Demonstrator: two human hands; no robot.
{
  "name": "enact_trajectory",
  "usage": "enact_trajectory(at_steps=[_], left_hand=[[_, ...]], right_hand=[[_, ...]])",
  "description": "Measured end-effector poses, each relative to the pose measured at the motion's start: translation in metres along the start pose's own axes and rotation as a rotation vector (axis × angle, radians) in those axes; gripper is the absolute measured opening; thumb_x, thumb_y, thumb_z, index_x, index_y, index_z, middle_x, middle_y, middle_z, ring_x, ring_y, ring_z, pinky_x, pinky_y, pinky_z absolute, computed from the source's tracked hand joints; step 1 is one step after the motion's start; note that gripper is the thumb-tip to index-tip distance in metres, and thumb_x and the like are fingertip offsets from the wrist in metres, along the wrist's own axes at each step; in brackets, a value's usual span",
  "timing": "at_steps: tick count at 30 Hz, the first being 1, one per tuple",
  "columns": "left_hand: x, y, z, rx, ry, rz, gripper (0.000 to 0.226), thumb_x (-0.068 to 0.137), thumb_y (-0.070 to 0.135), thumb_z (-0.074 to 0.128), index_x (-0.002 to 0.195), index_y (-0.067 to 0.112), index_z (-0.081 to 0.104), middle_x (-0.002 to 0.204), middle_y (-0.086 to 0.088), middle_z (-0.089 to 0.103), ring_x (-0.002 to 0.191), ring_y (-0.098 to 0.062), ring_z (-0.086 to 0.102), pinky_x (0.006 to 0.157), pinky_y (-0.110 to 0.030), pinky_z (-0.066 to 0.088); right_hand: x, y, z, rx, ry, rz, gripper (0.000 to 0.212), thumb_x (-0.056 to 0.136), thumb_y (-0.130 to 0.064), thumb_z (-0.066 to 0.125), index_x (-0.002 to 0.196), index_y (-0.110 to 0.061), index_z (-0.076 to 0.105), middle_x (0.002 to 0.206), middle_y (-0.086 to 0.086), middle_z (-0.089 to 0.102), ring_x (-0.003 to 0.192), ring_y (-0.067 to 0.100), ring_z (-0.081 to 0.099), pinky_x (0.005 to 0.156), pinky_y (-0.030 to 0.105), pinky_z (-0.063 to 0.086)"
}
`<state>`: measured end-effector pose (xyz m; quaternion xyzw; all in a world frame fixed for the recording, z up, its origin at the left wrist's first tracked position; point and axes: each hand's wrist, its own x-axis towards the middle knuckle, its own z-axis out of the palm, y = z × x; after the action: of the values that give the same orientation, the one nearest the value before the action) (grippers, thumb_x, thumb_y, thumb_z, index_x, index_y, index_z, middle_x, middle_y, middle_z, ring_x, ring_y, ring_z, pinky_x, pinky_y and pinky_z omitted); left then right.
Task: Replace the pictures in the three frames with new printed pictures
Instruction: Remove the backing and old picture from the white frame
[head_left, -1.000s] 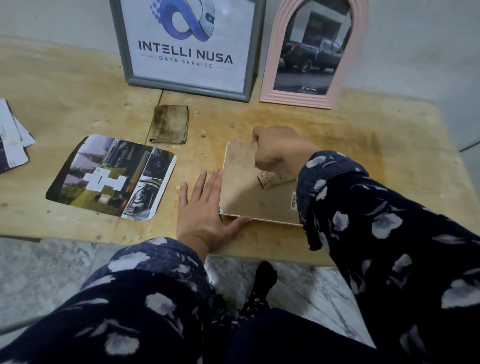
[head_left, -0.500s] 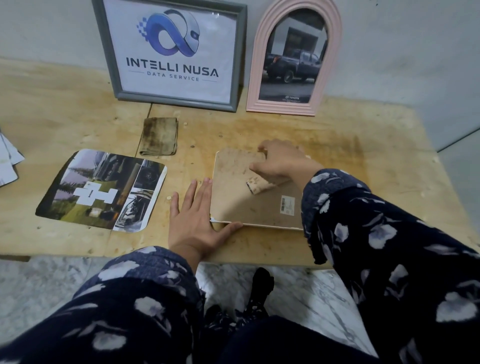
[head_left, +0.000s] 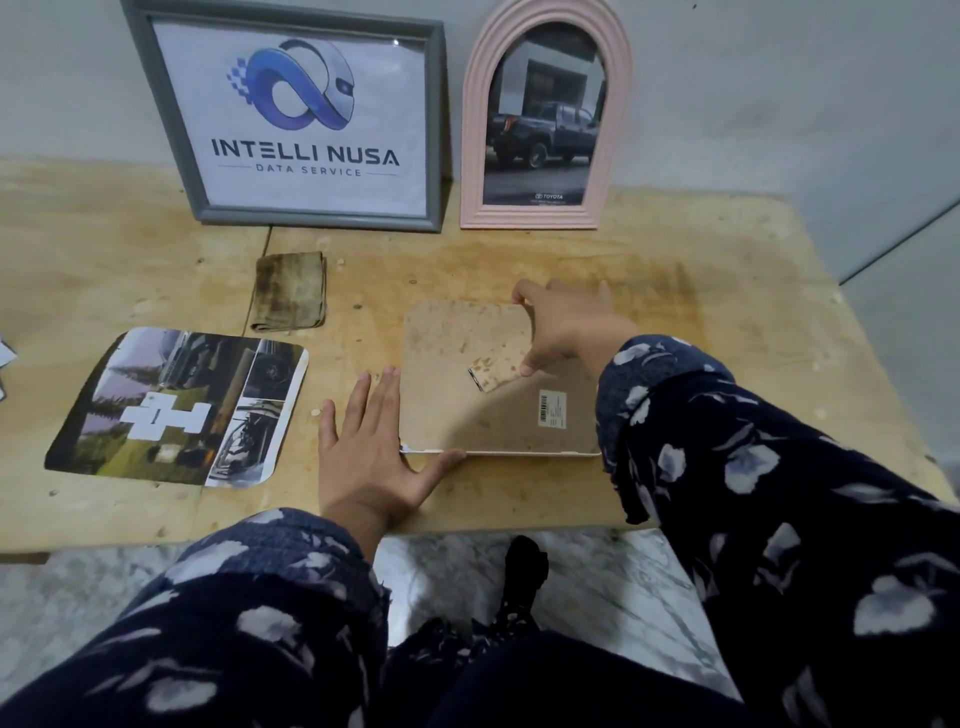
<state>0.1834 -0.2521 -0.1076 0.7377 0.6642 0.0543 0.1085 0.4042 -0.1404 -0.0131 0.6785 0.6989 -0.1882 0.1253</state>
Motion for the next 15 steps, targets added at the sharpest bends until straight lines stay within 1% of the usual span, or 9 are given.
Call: enact_trajectory(at_steps=[4,6,9,11,12,15], left_hand=[[0.0,0.0,0.001,-0.01,0.013,0.0,0.112,0.07,0.092,0.015,0.155,0.019,-0.001,0.162,0.009,0.005,0.149,-0.011,-0.005,0.119,-0.048,-0.001],[0.0,0.0,0.002,-0.021,0.021,-0.002,0.113,0.07,0.092,0.017,0.155,0.019,0.001,0.162,0.008,0.007,0.149,-0.011,-0.004,0.119,-0.048,-0.001],[-0.001,0.0,0.001,-0.04,0.044,0.002,0.112,0.071,0.09,0.021,0.155,0.019,0.006,0.161,0.007,0.012,0.149,-0.012,0.0,0.119,-0.048,0.001],[-0.002,0.001,0.001,-0.055,0.062,0.004,0.111,0.071,0.09,0.024,0.155,0.019,0.01,0.161,0.006,0.016,0.149,-0.013,0.003,0.119,-0.049,0.002],[-0.003,0.001,0.002,-0.054,0.069,0.003,0.111,0.071,0.09,0.025,0.154,0.019,0.011,0.16,0.006,0.017,0.149,-0.013,0.004,0.119,-0.049,0.002],[-0.002,0.002,0.002,-0.045,0.08,0.007,0.111,0.071,0.091,0.022,0.154,0.019,0.012,0.16,0.007,0.017,0.149,-0.013,0.004,0.119,-0.049,0.003]], right_hand=[[-0.009,-0.001,0.003,-0.079,0.134,-0.009,0.085,0.065,-0.046,0.081,0.135,-0.036,0.033,0.13,0.005,0.046,0.119,0.031,0.047,0.107,0.055,0.02],[-0.013,0.0,0.007,-0.06,0.184,-0.01,0.084,0.065,-0.045,0.081,0.134,-0.037,0.034,0.13,0.006,0.044,0.12,0.03,0.045,0.107,0.055,0.019],[-0.022,0.0,0.009,0.0,0.236,0.006,0.08,0.067,-0.04,0.08,0.133,-0.037,0.034,0.131,0.007,0.04,0.127,0.03,0.037,0.111,0.061,0.014],[-0.03,-0.001,0.01,0.042,0.258,0.013,0.079,0.069,-0.035,0.08,0.133,-0.036,0.034,0.132,0.007,0.036,0.129,0.029,0.031,0.11,0.064,0.014],[-0.033,-0.002,0.01,0.067,0.27,0.012,0.078,0.07,-0.032,0.08,0.133,-0.035,0.034,0.131,0.006,0.034,0.128,0.029,0.03,0.109,0.064,0.018],[-0.04,-0.003,0.009,0.141,0.303,-0.011,0.078,0.07,-0.023,0.08,0.132,-0.034,0.034,0.13,0.005,0.031,0.124,0.027,0.028,0.101,0.055,0.033]])
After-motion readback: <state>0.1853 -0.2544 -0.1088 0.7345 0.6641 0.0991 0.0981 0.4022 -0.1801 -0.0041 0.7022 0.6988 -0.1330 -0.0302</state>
